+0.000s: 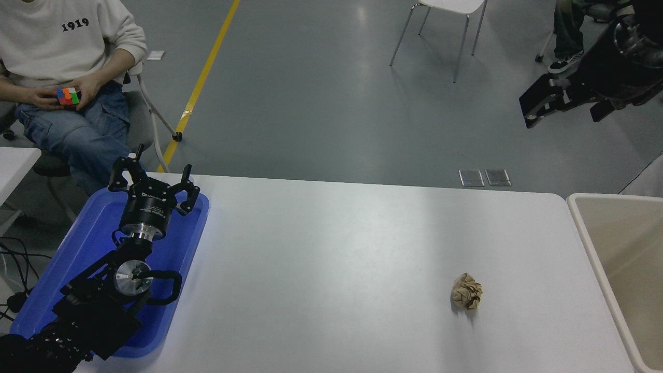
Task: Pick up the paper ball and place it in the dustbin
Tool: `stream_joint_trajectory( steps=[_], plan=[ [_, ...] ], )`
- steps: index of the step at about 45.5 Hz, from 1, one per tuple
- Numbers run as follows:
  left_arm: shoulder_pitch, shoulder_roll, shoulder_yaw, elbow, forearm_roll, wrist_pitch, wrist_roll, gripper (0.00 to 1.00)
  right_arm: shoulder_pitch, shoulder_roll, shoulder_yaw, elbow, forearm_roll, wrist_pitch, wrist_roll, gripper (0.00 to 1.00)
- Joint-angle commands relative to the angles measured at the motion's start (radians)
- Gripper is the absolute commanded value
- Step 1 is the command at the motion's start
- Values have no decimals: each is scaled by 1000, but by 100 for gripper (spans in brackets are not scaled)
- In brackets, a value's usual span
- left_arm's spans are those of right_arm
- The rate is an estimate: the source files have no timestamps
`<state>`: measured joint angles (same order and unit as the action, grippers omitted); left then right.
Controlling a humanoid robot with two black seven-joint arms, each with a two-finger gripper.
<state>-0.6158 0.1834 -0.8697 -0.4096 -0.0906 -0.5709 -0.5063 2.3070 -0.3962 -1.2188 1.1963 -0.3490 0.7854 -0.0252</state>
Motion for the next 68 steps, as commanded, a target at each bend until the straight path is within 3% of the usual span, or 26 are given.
stream_joint_trajectory(
  steps=[1, 29, 45, 58, 68],
  plan=[
    [1, -1, -2, 0, 0, -1, 0, 100, -23, 2, -2, 2, 5, 0, 1, 100],
    [-1, 1, 0, 0, 0, -1, 0, 100, -356, 5, 137, -4, 5, 0, 1, 99],
    [-1, -1, 0, 0, 0, -1, 0, 100, -515, 31, 159, -4, 1, -324, 1, 94],
    [-1, 1, -2, 0, 0, -1, 0, 100, -653, 34, 191, -4, -4, -388, 1, 94],
    [-1, -1, 0, 0, 0, -1, 0, 100, -738, 108, 197, -34, -2, -497, 1, 94]
  ],
)
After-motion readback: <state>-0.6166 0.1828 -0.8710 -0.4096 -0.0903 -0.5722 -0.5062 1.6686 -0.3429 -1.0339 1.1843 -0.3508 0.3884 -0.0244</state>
